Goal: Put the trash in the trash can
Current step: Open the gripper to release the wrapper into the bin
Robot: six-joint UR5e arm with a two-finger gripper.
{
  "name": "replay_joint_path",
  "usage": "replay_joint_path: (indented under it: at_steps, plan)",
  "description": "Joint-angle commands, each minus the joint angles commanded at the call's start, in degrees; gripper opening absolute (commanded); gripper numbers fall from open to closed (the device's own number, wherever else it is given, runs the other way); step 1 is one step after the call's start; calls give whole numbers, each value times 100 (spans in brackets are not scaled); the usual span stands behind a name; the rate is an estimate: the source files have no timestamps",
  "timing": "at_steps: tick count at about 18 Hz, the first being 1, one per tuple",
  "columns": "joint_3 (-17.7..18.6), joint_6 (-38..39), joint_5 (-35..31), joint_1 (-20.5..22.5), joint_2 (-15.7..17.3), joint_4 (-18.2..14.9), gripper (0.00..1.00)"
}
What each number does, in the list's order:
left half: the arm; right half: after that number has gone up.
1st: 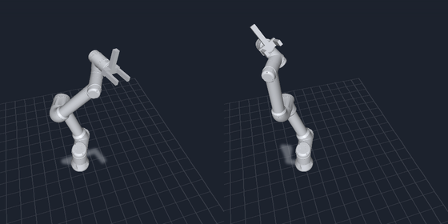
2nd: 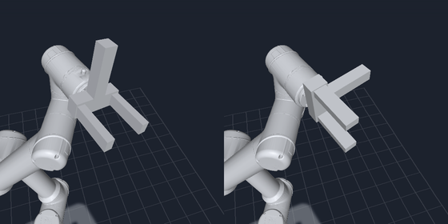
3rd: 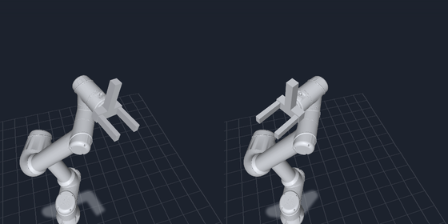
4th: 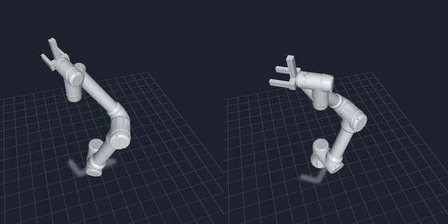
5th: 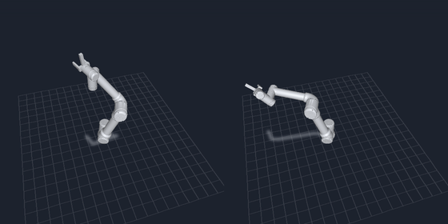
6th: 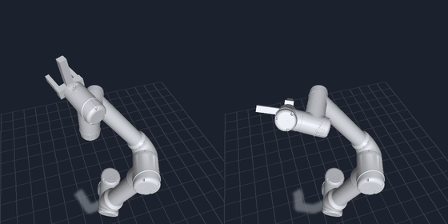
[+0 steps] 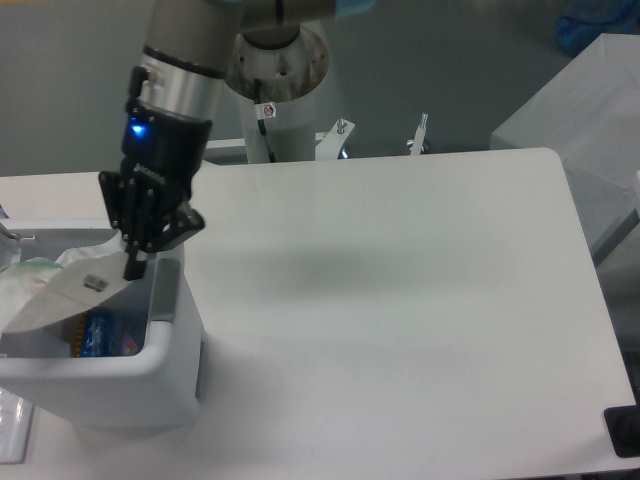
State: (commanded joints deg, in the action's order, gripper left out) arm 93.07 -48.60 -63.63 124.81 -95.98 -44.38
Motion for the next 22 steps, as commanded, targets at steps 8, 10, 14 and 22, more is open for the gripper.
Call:
replay_joint_path:
  at_steps: [8,10,14,22]
  plan:
    - [53,-35,0,-9,-35,17,82]
    - [27,-35,9,-9,-9,26,91]
    - [-70,17,9,-9,-9,9,99]
    - [-763,702,53,1026,-342,44,100]
